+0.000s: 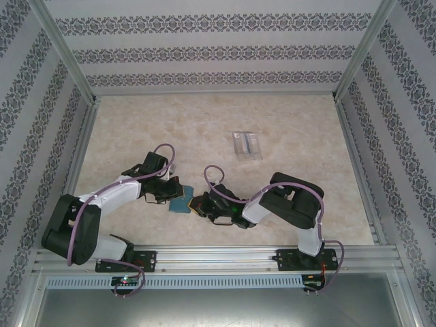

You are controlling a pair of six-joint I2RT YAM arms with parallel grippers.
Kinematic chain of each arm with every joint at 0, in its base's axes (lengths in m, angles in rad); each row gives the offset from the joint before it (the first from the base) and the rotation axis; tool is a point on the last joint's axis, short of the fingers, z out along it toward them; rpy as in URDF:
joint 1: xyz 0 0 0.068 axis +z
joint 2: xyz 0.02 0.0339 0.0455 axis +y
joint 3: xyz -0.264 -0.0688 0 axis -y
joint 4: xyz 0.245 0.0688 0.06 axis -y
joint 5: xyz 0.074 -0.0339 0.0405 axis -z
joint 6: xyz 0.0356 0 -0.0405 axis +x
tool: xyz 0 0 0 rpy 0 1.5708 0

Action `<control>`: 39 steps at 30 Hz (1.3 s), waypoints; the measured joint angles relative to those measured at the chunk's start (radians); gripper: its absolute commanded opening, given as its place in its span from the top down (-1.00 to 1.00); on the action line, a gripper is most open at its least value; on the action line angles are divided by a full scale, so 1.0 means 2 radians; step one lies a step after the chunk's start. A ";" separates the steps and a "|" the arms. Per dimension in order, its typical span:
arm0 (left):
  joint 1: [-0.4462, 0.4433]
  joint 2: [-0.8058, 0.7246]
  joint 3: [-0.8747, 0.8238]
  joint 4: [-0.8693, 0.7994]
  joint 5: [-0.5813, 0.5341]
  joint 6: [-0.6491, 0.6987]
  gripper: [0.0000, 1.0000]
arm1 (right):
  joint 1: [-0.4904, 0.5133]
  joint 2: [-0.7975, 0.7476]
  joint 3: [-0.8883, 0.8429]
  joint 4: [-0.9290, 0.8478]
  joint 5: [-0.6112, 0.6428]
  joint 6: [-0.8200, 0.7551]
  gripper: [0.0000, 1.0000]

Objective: Put the credit cards into the card holder

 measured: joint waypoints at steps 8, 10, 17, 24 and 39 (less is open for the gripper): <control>0.000 0.000 -0.002 -0.002 -0.010 0.000 1.00 | 0.000 0.003 0.000 0.007 -0.002 0.005 1.00; 0.000 0.000 -0.002 -0.005 -0.015 0.000 1.00 | 0.000 0.003 0.000 0.008 -0.002 0.005 1.00; 0.000 0.014 -0.002 -0.010 -0.020 0.002 1.00 | 0.000 0.003 -0.004 0.014 -0.002 0.009 1.00; 0.000 0.025 0.004 -0.010 -0.020 0.008 1.00 | 0.000 0.004 -0.009 0.024 -0.002 0.017 1.00; 0.003 0.023 -0.008 0.006 -0.011 0.010 1.00 | -0.003 0.006 -0.010 0.029 -0.006 0.018 1.00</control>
